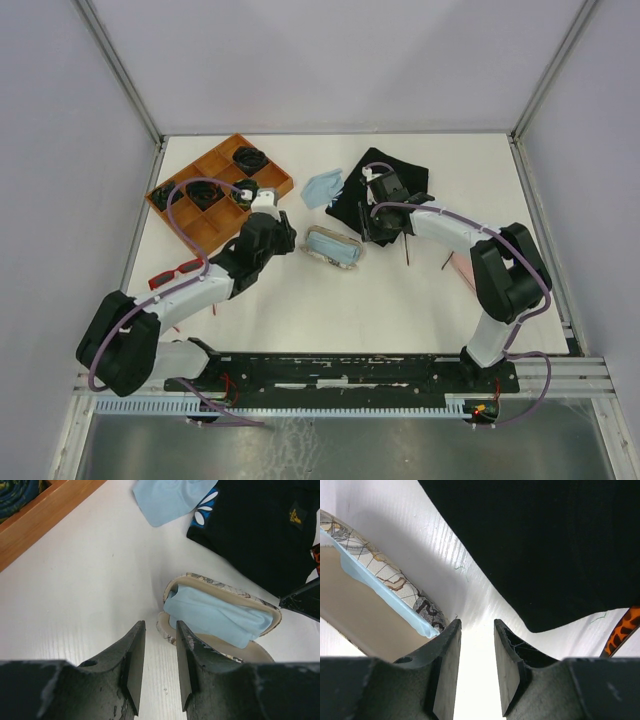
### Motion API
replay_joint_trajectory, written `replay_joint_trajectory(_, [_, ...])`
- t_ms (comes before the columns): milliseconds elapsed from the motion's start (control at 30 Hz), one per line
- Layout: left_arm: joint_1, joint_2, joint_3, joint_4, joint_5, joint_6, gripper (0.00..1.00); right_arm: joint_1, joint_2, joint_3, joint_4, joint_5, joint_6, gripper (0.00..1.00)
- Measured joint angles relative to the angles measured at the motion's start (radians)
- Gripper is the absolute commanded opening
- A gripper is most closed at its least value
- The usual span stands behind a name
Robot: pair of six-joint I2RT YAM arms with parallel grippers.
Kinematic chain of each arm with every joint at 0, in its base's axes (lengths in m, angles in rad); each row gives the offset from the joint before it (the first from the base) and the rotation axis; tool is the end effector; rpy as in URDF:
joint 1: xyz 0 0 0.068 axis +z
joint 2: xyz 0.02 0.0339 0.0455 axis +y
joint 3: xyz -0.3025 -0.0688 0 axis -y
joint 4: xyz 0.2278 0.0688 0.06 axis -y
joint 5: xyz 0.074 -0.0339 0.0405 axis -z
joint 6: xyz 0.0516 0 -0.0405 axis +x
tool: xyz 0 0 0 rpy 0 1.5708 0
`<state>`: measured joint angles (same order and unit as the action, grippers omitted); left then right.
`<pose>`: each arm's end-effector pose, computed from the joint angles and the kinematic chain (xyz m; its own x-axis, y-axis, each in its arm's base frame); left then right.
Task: Organize the sunglasses
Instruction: Place the glasses cleaning cloth in the sunglasses case, then adjust the sunglasses case at the center of the board.
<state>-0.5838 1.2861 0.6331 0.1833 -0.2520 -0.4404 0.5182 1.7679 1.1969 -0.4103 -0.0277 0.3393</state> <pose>0.2265 -0.1342 0.2570 -0.4901 -0.1710 -0.8547 0.1540 0.9481 -0.2780 0.3234 0.1861 0.2331 -0.8502 -0.1018 -0.5166 -0.2392 0.9487 0.2067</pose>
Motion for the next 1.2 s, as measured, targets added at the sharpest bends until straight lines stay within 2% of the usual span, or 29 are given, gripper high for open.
replay_joint_trajectory(733, [0.000,-0.038,-0.036,-0.085,-0.088,-0.050,0.39,0.014,-0.013,-0.040,-0.026,-0.106,0.008,0.40])
replay_joint_trajectory(1200, [0.000,-0.038,-0.045,-0.085,-0.088,-0.053,0.39,0.084,-0.080,-0.113,-0.014,-0.172,0.055,0.40])
